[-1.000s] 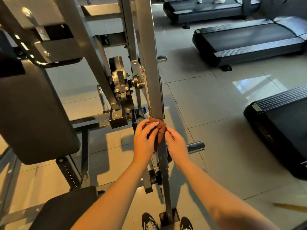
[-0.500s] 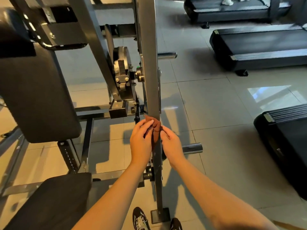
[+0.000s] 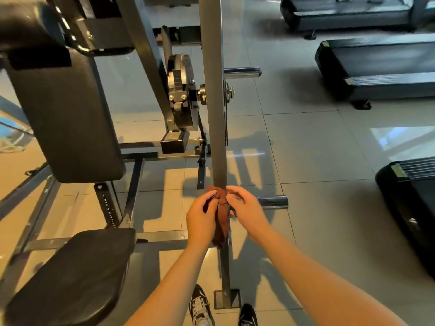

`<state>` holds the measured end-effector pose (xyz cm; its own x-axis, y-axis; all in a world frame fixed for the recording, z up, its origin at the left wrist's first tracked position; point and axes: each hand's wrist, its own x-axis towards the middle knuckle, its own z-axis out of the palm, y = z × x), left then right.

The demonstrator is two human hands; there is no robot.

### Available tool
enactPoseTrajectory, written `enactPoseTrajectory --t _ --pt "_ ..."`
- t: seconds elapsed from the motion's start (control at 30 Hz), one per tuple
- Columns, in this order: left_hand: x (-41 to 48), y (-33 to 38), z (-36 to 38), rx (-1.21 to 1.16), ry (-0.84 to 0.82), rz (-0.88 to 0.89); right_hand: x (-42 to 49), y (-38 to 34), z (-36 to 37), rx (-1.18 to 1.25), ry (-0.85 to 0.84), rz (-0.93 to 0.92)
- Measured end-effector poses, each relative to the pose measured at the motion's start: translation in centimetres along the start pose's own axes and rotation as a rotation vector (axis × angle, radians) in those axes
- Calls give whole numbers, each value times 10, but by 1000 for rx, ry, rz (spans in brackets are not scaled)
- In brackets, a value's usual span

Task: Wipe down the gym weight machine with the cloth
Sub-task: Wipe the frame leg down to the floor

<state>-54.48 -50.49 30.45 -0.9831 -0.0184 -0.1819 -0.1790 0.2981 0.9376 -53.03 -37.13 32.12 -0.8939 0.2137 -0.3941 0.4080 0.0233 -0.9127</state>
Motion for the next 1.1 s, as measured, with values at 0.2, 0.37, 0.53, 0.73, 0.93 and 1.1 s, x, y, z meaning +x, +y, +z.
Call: enactPoseTrajectory --t 0.2,0.37,0.53,0.73,0.93,1.1 --pt "-34 10 -4 -239 -81 -135 -25 3 15 19 -67 -39" --pt "-38 11 -15 -129 -114 -85 -28 19 13 -58 32 -88" --pt "-11 12 -14 57 -154 -58 -7 -5 -10 133 293 -155" --pt "15 1 -1 -19 -279 1 32 -19 25 -78 261 -359" --pt "21 -19 -10 -7 -325 -12 27 16 39 -272 324 -316" --pt "34 -17 -20 57 -371 2 20 14 41 -296 360 -259"
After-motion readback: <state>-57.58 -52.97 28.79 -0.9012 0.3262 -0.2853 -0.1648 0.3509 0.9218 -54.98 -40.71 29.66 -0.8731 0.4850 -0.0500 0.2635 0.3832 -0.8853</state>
